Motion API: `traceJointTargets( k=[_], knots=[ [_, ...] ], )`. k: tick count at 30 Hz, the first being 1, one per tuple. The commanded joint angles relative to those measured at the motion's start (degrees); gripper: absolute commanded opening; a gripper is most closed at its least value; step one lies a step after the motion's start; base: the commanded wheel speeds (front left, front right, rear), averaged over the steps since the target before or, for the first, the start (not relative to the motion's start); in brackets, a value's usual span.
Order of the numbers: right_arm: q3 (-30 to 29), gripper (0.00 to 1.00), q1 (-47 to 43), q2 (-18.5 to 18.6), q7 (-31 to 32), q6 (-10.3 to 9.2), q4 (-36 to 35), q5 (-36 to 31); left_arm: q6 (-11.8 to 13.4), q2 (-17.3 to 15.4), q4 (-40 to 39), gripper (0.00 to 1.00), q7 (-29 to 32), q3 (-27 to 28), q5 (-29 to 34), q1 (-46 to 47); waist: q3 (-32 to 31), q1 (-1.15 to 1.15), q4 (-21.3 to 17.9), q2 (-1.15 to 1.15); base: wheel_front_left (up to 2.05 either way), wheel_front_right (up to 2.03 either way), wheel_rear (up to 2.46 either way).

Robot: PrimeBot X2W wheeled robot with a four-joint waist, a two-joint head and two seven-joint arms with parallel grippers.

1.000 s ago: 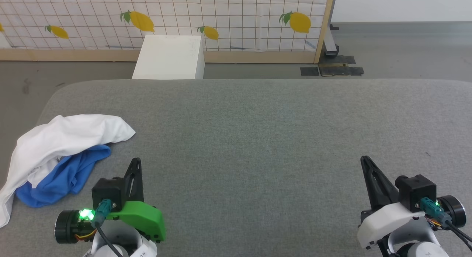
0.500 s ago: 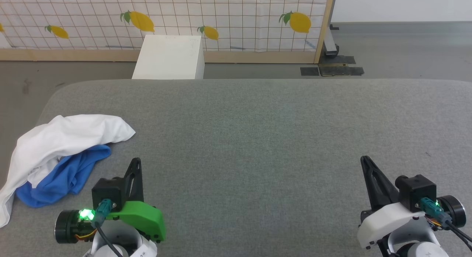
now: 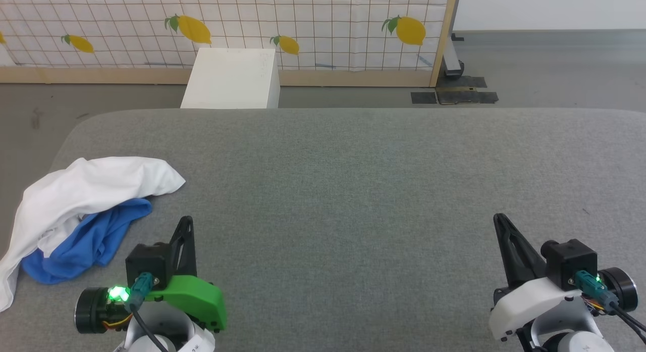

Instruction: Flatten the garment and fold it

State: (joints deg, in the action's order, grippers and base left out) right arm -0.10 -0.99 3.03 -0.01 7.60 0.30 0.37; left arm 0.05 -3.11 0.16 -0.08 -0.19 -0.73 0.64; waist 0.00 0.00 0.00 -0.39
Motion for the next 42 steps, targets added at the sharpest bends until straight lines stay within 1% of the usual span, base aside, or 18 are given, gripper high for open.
traceJointTargets(
  k=[1,2,3,4,5,6,33,42],
  knots=[
    [0.1,0.00,1.0,-0.2,0.0,-0.11,-0.3,-0.4,0.0,0.2,-0.2,0.00,0.1,0.2,0.7,-0.6,0.0,0.00,0.0,0.39,0.00,0.00,0.00],
    [0.1,0.00,1.0,-0.2,0.0,-0.11,-0.3,-0.4,0.0,0.2,-0.2,0.00,0.1,0.2,0.7,-0.6,0.0,0.00,0.0,0.39,0.00,0.00,0.00],
    [0.0,1.00,0.0,0.0,0.0,0.00,0.0,0.0,0.0,0.0,0.0,1.00,0.0,0.0,0.0,0.0,0.0,0.00,0.0,0.00,0.00,0.00,0.00],
    [0.0,1.00,0.0,0.0,0.0,0.00,0.0,0.0,0.0,0.0,0.0,1.00,0.0,-0.1,-0.1,0.0,0.0,0.00,0.0,0.00,0.00,0.00,0.00],
    [0.0,0.00,-0.1,0.0,0.0,0.00,0.1,0.1,0.0,0.0,0.0,0.00,0.0,-0.1,-0.2,0.0,0.0,0.00,0.0,0.00,0.00,0.00,0.00],
    [0.0,1.00,-0.1,0.0,0.0,0.00,0.1,0.0,0.0,0.0,0.0,1.00,0.0,-0.2,-0.3,0.0,0.0,0.00,0.0,0.00,0.00,0.00,0.00],
    [-2.1,1.00,-0.2,0.0,-3.2,-0.02,2.8,3.8,0.5,0.0,2.3,1.00,-3.2,-1.2,-2.7,0.1,0.3,0.00,0.0,0.08,0.00,0.00,0.00],
    [-2.6,1.00,-0.3,0.0,-4.3,-0.03,3.8,4.5,0.9,0.1,2.9,1.00,-4.3,-0.9,-3.5,0.2,0.3,0.00,1.4,0.11,0.00,0.00,0.00]
  ],
)
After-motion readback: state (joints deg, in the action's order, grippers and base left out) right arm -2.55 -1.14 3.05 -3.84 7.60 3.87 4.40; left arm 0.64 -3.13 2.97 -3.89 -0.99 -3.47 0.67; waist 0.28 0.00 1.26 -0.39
